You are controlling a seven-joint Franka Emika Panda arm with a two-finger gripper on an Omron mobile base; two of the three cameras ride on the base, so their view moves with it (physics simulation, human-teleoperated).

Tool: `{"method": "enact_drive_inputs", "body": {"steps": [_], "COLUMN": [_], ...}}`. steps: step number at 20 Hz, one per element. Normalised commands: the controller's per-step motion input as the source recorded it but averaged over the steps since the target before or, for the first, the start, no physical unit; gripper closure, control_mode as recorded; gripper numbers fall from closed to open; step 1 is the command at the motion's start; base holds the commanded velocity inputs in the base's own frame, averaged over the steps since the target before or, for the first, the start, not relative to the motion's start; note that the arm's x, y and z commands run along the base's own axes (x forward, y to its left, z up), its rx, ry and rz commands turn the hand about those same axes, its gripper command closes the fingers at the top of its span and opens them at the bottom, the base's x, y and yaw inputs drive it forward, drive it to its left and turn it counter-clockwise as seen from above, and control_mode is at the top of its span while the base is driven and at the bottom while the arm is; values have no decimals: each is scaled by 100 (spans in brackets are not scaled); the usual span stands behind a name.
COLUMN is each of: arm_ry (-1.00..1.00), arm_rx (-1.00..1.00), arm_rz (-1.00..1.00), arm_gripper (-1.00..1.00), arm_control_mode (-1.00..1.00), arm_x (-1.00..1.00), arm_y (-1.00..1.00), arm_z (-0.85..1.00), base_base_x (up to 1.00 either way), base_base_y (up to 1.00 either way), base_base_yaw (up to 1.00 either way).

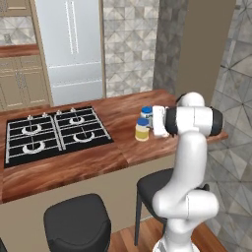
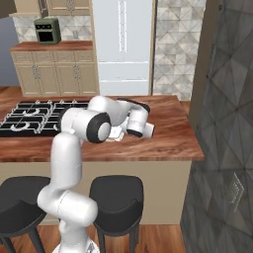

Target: The dining table condiment station is running low on mayonnaise. Refill the condiment station by opening the cabinet and taking the mayonnaise from the cabinet and placing it on the dining table.

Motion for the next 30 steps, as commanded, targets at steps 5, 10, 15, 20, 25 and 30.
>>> {"method": "enact_drive_inputs", "body": {"steps": [5,10,15,20,25,30], "arm_ry": [-1,0,3,5,1,4], "arm_rx": [0,0,0,0,-2,-7], "arm_rz": [-2,-1,-10,-18,-21,-22], "arm_gripper": [-100,-100,-100,-100,-100,-100], "arm_control_mode": [-100,-100,-100,-100,-100,-100], "arm_x": [-6,-69,-85,-95,-97,-83], "arm_y": [2,15,60,71,51,25], "arm_z": [52,88,75,55,74,100], "base_base_x": [0,0,0,0,0,0], "base_base_y": [0,0,0,0,0,0], "base_base_yaw": [0,0,0,0,0,0]}}
